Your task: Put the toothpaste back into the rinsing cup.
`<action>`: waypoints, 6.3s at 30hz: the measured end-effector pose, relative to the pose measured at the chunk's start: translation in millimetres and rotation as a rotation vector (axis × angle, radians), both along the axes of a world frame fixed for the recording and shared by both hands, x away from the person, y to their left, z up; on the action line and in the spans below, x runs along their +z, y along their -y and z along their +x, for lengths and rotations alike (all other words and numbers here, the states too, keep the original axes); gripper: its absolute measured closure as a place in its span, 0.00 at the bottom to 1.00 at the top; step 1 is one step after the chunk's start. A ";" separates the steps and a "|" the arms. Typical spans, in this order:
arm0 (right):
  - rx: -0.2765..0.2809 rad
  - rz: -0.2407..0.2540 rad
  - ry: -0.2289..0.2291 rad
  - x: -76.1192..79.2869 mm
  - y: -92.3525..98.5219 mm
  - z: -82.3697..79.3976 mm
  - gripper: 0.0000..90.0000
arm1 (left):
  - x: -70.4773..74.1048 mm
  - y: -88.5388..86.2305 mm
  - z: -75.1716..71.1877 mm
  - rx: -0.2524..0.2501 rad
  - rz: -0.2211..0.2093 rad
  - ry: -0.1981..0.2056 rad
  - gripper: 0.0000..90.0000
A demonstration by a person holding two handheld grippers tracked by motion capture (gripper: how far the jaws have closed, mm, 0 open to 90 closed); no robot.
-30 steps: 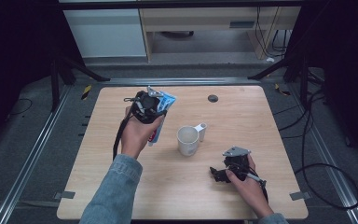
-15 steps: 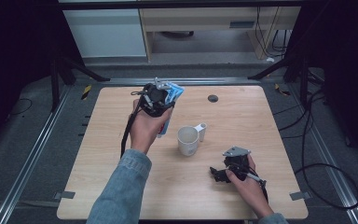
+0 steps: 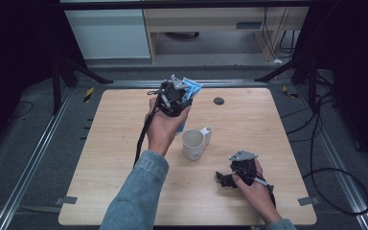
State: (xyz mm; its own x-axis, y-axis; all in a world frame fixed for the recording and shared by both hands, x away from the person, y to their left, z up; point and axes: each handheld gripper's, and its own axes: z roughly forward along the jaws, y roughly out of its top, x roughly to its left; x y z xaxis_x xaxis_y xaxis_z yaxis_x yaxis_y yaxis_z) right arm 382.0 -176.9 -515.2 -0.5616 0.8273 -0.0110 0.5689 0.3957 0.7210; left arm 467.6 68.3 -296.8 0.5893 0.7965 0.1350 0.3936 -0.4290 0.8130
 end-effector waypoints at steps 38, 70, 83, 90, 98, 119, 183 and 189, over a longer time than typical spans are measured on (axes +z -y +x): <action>0.007 0.003 0.002 -0.1 0.3 -0.3 0.00 | 1.7 13.4 -17.6 -0.002 -0.162 0.203 0.80; 0.013 0.003 0.002 0.0 1.0 -0.3 0.00 | -25.1 9.4 -34.8 0.031 -0.279 0.286 0.80; 0.013 0.004 -0.001 0.1 0.9 -0.5 0.00 | -41.0 12.3 -38.3 0.024 -0.283 0.266 0.80; 0.013 0.004 -0.001 0.1 1.0 -0.5 0.00 | -42.4 14.7 -41.2 0.013 -0.268 0.268 0.80; 0.013 0.004 -0.001 0.1 0.9 -0.5 0.00 | -46.3 15.3 -43.4 0.020 -0.264 0.263 0.80; 0.012 0.004 0.000 0.1 0.9 -0.5 0.00 | -59.7 18.8 -54.5 0.050 -0.263 0.270 0.80; 0.014 0.006 0.002 0.0 1.0 -0.4 0.00 | -109.3 23.9 -40.5 0.067 -0.174 0.146 0.80; 0.014 0.005 0.002 0.0 1.0 -0.4 0.00 | -110.6 23.8 -38.8 0.068 -0.171 0.133 0.79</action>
State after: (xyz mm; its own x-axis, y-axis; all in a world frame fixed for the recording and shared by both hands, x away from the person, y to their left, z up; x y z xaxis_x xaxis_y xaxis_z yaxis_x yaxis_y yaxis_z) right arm 381.6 -177.9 -515.2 -0.5730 0.8195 -0.0078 0.5619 0.3997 0.7242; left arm 428.8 44.5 -407.4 0.5195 0.8518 0.0670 0.3017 -0.2562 0.9183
